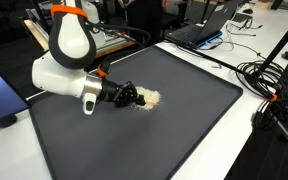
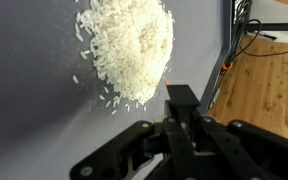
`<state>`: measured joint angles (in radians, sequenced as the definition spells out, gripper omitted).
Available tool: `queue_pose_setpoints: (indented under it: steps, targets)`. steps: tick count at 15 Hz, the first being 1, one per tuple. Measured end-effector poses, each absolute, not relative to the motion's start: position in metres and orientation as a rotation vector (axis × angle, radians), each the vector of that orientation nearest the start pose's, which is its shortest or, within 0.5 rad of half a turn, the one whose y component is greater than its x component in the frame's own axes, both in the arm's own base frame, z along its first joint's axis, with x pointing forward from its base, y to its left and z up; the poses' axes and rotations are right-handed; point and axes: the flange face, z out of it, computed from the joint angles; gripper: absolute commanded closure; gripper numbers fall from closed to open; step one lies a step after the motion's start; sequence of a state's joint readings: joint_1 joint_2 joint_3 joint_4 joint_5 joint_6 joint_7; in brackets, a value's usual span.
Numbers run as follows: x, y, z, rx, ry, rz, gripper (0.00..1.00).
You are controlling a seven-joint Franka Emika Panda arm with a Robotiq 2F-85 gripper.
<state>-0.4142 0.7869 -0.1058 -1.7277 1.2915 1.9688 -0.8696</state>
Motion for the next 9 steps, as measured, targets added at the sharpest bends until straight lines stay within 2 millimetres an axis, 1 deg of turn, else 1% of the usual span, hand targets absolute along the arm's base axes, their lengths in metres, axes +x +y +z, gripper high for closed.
queue_pose_setpoints:
  steps: [4,9]
  targets:
    - [0.581,-0.259,0.126,-2.083,0.549,-0.304,0.97]
    - [0.582,-0.259,0.144,-2.099,0.530,-0.325,0.97]
